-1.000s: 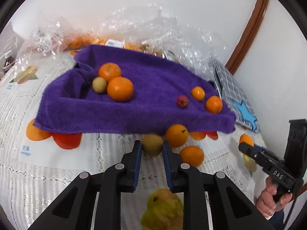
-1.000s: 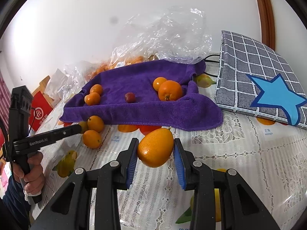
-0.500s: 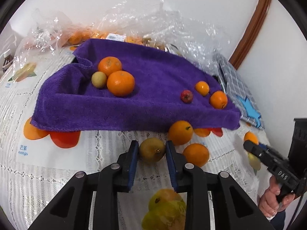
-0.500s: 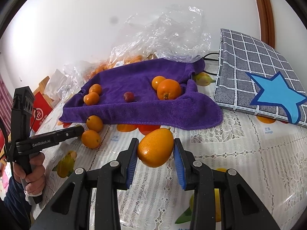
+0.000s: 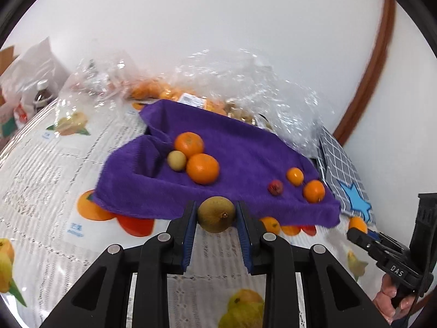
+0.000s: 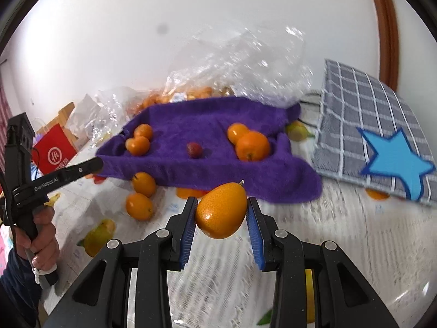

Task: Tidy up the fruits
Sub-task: 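Carry the held orange and yellow-green fruit over the purple towel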

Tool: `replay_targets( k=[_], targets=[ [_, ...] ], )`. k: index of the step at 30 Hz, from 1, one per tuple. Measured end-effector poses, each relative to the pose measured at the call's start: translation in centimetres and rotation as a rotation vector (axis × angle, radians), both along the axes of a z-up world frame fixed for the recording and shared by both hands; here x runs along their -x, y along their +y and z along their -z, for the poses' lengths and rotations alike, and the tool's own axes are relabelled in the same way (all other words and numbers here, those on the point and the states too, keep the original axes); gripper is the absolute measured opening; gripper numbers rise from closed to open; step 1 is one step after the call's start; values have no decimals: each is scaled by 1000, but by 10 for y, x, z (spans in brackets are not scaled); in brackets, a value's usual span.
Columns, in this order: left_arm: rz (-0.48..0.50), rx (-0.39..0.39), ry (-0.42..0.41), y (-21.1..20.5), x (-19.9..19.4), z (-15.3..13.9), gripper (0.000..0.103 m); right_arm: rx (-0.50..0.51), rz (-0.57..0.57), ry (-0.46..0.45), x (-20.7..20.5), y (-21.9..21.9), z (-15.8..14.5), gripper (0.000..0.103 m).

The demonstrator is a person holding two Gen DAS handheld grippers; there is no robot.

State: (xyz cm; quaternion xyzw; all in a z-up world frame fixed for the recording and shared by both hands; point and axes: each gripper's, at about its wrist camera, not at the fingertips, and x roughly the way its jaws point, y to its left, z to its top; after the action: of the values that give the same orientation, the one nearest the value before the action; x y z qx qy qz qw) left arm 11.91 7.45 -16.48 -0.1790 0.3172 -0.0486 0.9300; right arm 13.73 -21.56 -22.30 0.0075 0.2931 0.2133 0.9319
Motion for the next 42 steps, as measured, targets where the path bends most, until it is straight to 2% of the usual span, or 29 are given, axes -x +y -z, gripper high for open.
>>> replay_targets(
  k=[3,11,18,22,27,30,36,42],
  targets=[
    [-14,12,4,9,-3,-7,27,12,-13,-26,-3,5,-17,36],
    [-30,-64,-37,18,-27,-47,27,20,-12,-81,-33,10,-55,36],
    [-19,-110,-90,15,-71,-86,27,8,10,-119,-76,18,-91,36],
    [-15,-130,-69,14,-102,-92,27,17,30,-123,-104,27,-103,36],
    [-6,-134,12,7,-142,-75,27,21,43,-91,-136,34,-95,36],
    [5,-115,51,-1,-162,-61,27,28,44,-38,-159,38,-81,36],
    [31,-109,80,-8,-181,-39,28,70,43,75,-192,45,-46,36],
    [57,-82,199,-11,-199,-18,27,86,48,156,-210,44,-20,36]
  ],
)
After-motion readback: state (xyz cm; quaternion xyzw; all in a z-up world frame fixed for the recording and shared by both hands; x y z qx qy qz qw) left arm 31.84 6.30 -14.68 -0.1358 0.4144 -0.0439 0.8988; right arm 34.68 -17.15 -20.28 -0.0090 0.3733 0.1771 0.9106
